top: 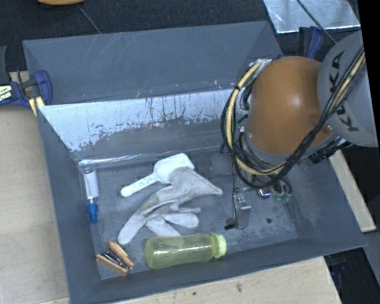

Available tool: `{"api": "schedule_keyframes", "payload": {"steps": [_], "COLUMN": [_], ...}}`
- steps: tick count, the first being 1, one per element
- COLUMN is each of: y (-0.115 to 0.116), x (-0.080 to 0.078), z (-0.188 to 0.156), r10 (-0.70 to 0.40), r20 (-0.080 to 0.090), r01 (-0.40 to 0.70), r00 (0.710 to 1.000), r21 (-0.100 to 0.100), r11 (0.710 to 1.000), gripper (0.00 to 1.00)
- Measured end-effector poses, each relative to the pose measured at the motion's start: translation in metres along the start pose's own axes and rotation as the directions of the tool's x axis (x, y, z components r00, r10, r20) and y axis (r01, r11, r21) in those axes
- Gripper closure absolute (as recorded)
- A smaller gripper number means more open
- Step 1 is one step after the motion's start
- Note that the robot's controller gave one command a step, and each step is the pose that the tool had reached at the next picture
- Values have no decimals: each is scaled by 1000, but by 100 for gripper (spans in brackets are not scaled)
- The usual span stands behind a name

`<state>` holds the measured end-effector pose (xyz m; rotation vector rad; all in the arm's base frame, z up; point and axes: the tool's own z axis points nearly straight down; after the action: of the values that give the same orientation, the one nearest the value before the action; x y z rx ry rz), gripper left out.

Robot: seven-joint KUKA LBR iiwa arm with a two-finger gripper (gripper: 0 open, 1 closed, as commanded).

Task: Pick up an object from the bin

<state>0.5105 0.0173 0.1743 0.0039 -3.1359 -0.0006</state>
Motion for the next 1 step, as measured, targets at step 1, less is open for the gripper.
{"api": "schedule_keyframes", "payload": {"steps": [1], "y": [0], "x": [-2], "z": [-5], "r10": [0], "r20": [9], "r01": [0], "r00": [1000], "r21": [0], "r11": [1000], "gripper": [0]}}
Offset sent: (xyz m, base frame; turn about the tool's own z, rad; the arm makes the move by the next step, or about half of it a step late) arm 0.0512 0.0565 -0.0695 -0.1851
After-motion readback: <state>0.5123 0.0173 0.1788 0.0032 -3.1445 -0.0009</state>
